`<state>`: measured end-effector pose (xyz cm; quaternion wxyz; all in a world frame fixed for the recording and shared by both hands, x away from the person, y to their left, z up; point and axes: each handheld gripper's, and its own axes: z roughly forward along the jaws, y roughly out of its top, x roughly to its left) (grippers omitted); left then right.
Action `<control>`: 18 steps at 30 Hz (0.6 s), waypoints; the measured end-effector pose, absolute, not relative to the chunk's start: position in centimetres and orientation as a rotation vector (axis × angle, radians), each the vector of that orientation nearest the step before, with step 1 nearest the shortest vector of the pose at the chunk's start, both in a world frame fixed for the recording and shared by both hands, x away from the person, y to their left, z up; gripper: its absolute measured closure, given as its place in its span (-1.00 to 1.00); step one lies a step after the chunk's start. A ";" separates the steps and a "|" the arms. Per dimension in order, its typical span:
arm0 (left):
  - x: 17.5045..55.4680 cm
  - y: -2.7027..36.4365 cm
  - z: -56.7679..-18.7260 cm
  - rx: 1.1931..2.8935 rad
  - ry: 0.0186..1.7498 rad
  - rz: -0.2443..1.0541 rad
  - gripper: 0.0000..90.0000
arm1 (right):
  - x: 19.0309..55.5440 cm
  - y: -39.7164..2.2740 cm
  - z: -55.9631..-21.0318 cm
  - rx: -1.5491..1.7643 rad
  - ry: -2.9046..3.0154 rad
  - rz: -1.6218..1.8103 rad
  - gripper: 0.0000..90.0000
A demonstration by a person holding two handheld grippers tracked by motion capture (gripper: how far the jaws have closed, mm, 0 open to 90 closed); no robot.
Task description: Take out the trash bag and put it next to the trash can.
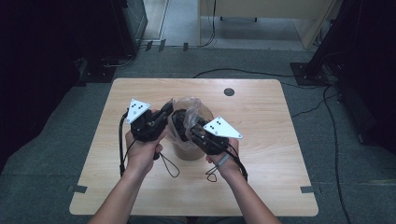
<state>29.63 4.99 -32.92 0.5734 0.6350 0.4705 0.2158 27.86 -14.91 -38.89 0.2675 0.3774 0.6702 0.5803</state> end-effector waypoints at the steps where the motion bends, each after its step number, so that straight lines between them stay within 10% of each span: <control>1: 29.9 4.9 -32.6 1.490 1.098 0.503 1.00 | 27.8 -14.9 -38.8 1.016 1.806 1.578 0.46; 9: 29.9 3.8 -30.7 1.518 1.014 0.478 0.98 | 28.7 -16.2 -34.8 1.038 1.674 1.613 0.48; 18: 30.2 5.7 -34.1 1.531 1.085 0.434 0.41 | 28.3 -17.7 -39.2 1.175 1.830 1.506 0.27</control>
